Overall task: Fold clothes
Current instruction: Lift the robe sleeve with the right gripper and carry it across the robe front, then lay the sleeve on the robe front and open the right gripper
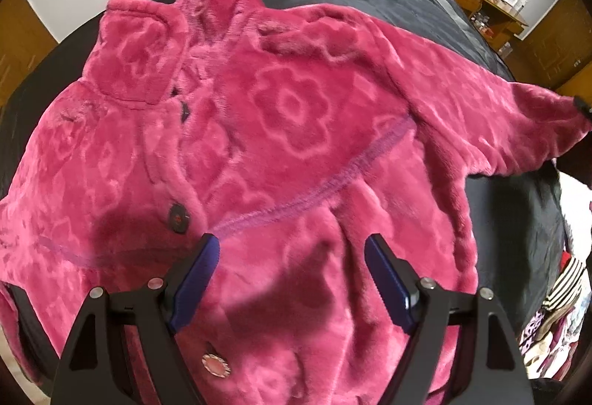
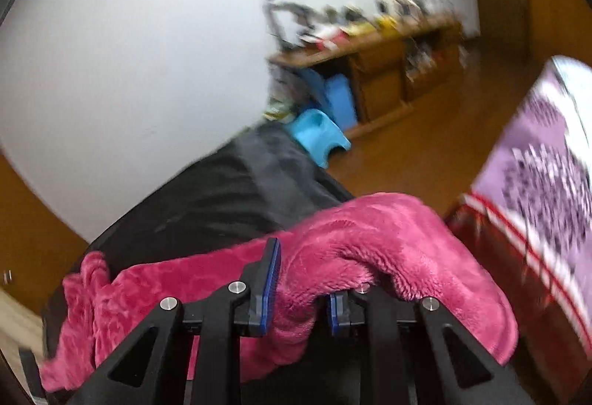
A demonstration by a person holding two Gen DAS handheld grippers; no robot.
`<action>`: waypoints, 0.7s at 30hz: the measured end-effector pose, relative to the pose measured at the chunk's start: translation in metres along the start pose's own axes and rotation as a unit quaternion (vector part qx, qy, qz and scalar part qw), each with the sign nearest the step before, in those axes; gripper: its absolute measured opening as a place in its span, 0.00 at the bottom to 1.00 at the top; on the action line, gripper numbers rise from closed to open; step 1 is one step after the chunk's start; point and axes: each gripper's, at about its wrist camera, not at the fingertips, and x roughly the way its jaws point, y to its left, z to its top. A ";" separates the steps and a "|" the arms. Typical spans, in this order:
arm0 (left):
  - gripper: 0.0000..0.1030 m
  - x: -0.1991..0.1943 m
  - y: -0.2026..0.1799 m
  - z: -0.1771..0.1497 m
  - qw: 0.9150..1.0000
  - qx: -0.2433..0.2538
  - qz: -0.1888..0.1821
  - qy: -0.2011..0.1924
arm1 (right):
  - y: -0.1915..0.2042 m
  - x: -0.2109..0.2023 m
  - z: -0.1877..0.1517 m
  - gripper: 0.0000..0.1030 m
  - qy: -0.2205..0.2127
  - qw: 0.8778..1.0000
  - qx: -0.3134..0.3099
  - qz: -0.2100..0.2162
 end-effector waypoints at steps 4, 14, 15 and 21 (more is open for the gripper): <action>0.81 -0.005 0.019 0.003 1.000 -0.019 0.000 -0.008 | 0.068 -0.008 0.003 0.22 -0.029 0.995 -0.094 0.033; 0.81 -0.010 0.069 -0.002 0.997 -0.076 -0.003 -0.012 | 0.217 0.013 -0.089 0.22 0.017 0.938 -0.320 0.129; 0.81 -0.011 0.073 -0.004 0.997 -0.079 -0.004 -0.011 | 0.226 0.017 -0.101 0.22 0.026 0.931 -0.337 0.134; 0.81 -0.010 0.088 -0.012 0.995 -0.095 -0.006 -0.004 | 0.258 0.033 -0.162 0.23 0.074 0.889 -0.428 0.145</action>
